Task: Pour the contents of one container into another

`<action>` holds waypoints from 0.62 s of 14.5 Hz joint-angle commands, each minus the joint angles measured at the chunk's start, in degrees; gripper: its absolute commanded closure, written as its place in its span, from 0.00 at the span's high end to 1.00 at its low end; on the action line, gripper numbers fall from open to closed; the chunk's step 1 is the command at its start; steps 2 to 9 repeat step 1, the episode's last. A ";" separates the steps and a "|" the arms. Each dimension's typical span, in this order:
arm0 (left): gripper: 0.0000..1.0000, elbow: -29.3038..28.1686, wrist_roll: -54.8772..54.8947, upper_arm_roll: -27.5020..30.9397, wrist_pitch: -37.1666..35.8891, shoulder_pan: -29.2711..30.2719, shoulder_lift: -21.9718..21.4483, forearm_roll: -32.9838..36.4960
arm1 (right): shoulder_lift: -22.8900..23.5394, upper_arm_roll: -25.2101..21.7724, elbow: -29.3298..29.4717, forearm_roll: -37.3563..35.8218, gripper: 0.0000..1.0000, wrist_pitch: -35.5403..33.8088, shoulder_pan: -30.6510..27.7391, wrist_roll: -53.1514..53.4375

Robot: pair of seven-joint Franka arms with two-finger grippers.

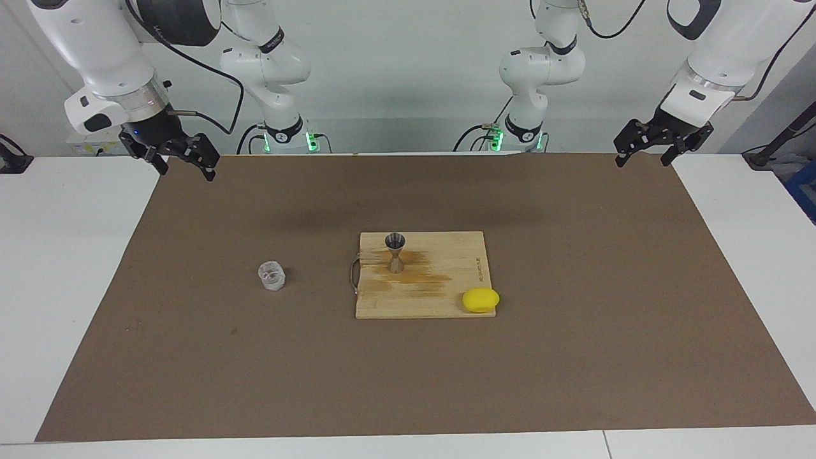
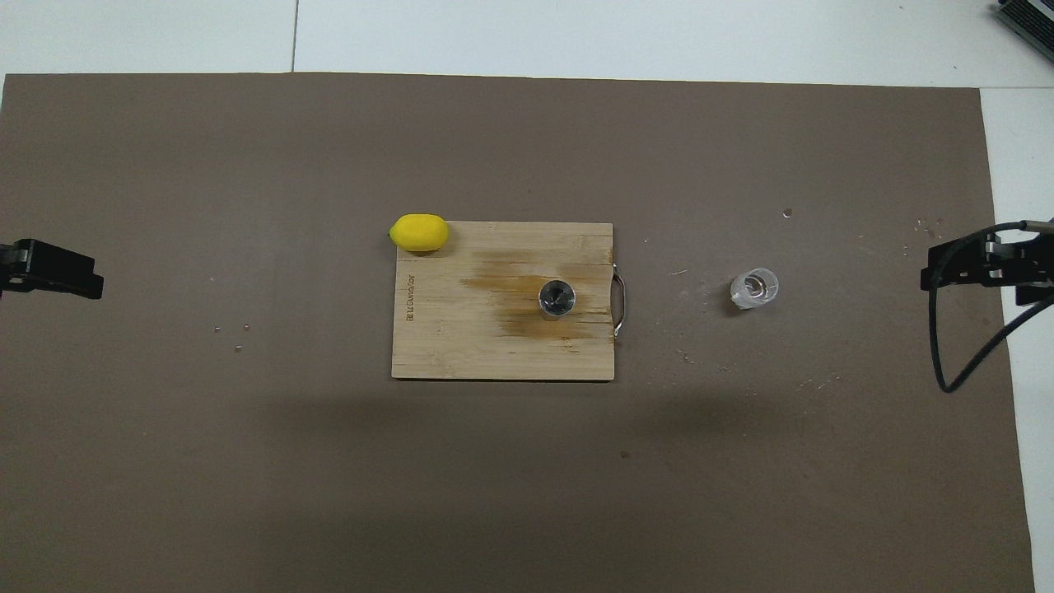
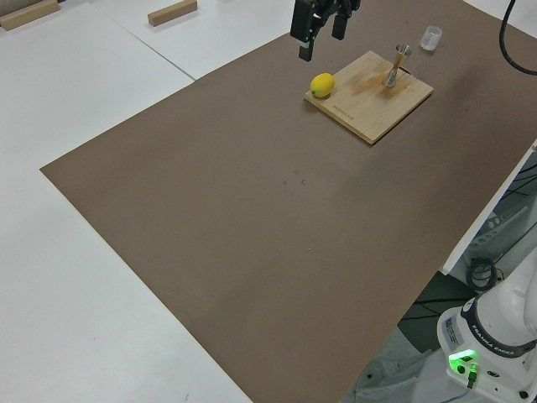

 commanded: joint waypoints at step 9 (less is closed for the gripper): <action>1.00 -1.56 -0.66 -0.35 0.46 0.33 -1.48 0.48 | 0.24 0.14 0.71 0.30 1.00 -0.56 -0.28 0.71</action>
